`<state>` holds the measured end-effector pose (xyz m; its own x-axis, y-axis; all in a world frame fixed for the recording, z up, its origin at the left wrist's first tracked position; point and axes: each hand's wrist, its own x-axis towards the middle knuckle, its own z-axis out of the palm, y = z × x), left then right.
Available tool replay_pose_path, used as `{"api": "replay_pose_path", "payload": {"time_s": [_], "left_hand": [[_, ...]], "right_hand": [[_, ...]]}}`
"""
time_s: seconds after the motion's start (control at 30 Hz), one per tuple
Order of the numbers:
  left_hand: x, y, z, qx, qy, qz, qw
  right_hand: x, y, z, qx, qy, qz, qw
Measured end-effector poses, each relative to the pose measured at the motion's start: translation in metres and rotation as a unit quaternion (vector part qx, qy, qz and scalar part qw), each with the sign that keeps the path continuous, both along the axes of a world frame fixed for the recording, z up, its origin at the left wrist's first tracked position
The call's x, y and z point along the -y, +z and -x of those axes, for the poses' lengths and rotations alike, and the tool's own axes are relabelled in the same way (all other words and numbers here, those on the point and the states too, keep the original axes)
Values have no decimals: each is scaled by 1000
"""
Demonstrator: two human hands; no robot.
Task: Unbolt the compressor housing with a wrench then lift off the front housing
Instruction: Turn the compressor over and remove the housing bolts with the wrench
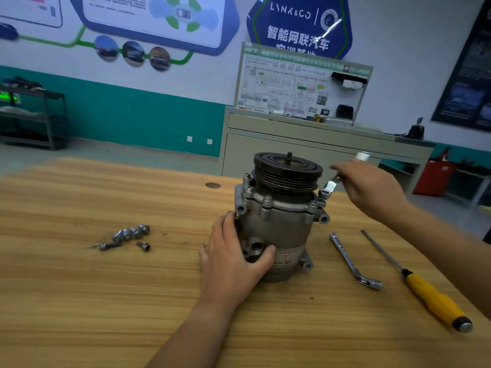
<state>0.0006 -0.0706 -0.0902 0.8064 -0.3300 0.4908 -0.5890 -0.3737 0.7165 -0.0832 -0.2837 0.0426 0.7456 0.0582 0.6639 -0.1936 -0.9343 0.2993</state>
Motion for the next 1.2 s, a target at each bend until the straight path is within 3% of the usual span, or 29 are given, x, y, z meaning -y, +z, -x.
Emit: {"api": "replay_pose_path", "payload": {"time_s": [0.1,0.2,0.4,0.57,0.7,0.9,1.1,1.2], "left_hand": [[1,-1,-1,2,1,0,1000],[1,0,0,0,0,2,1000],[0,1,1,3,-2,6,1000],[-1,1,1,7,6,-2,1000],[-1,2,2,5,5,2,1000],[-1,2,2,2,8,0,1000],[0,1,0,12,13,-3,1000],[0,1,0,9,19,-3,1000]], "right_hand": [[-7,-8,33,77,-20,-159,984],[-19,-14,57,36,-76,-220,972],[-44,-11,59,-171,-229,-90,954],[-64,0,49,-241,-308,39,919],[-76,20,45,-303,-312,147,888],[-65,32,45,-333,-276,159,888],[-28,39,24,-324,-275,240,873],[-12,36,-4,-307,-225,214,900]]}}
